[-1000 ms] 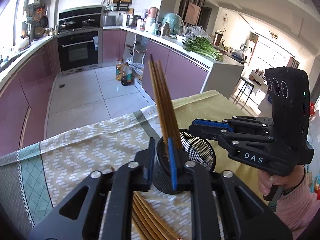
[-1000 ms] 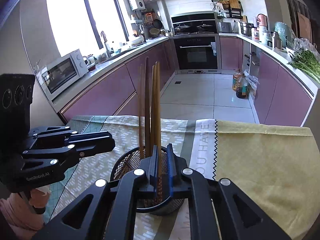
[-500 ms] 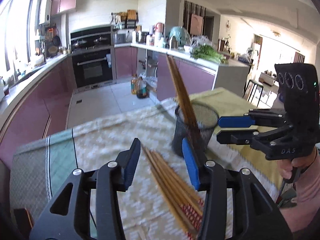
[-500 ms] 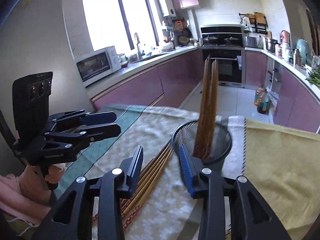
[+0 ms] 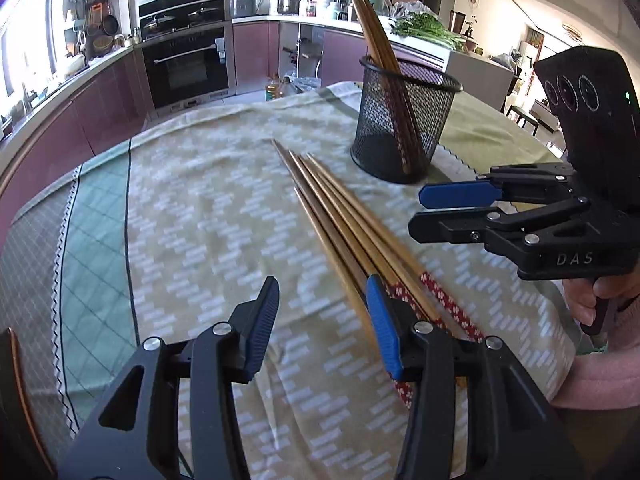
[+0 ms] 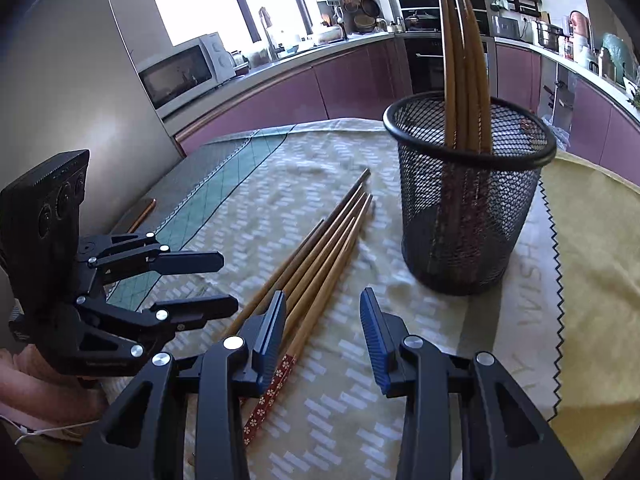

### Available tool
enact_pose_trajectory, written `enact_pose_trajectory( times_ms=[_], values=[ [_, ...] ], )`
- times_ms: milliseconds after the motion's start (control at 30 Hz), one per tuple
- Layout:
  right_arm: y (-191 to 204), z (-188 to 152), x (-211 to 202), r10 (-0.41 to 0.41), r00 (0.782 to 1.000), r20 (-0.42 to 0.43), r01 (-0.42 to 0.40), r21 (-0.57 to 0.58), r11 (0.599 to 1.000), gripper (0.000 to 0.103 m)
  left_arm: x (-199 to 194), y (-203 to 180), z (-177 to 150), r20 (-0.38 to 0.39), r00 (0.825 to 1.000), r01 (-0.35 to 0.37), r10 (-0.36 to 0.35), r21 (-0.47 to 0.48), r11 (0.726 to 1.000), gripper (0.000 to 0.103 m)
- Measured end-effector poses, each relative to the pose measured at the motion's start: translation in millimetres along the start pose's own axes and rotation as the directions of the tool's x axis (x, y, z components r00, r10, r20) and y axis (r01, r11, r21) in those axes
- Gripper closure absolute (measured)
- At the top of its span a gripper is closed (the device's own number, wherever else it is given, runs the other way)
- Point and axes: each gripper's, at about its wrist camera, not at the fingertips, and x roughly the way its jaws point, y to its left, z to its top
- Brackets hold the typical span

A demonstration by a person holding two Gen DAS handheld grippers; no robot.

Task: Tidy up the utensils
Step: 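Open both tools and move them back from the holder to the chopstick pile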

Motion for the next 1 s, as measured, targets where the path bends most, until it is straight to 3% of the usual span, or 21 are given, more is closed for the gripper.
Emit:
enact_pose_trajectory(
  times_ms=[633, 1000],
  values=[
    [13.8, -4.3, 20.3, -0.041, 0.999, -0.035, 0.040, -0.020, 0.999, 0.067, 9.1, 0.4, -1.6, -0.030, 1.000, -0.009, 0.009, -0.008, 1.000, 0.060],
    [13.8, -0.1, 26.5, -0.085, 0.995, -0.058, 0.083, -0.029, 0.996, 0.079, 17.1, 9.9, 7.9, -0.036, 0.999, -0.021, 0.020, -0.016, 1.000, 0.078]
  ],
)
